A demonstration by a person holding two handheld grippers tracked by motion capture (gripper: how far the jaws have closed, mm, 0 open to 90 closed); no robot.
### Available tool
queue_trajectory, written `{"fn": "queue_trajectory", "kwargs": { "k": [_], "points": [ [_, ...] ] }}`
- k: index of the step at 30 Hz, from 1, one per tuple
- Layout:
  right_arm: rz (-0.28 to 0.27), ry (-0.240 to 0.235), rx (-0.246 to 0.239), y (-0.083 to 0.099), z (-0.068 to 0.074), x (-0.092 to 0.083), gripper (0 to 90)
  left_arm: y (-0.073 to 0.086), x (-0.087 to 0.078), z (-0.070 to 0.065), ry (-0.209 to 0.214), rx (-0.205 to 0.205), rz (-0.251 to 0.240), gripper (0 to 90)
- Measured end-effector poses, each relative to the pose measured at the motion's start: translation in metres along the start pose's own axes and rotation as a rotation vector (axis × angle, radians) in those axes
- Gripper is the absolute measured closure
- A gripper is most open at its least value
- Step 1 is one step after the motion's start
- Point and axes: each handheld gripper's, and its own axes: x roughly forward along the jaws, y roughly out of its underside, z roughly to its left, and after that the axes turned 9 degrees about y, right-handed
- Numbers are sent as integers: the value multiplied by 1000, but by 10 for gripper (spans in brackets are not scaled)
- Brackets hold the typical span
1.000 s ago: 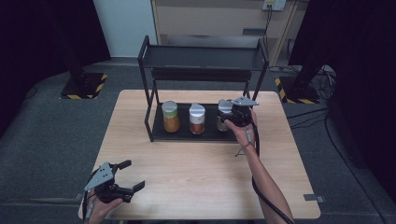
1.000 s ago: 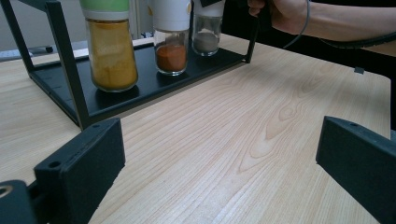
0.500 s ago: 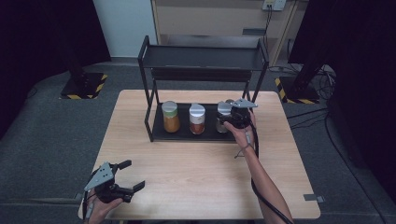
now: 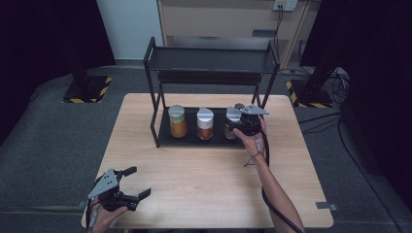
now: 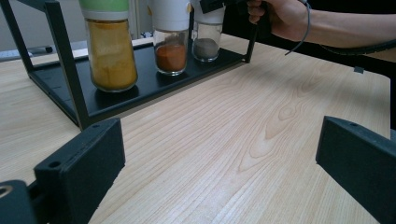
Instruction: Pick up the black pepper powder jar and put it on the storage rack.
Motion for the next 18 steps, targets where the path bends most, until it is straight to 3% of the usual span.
{"fn": "queue_trajectory", "kwargs": {
  "k": [9,18],
  "points": [
    [-13,-16,17,-17,-7,-11,96,0,0,0,3,-1,2,0],
    [-50,-50,-12,-36,-11,-33,69,0,0,0,3,-3,0,0]
  ]
}}
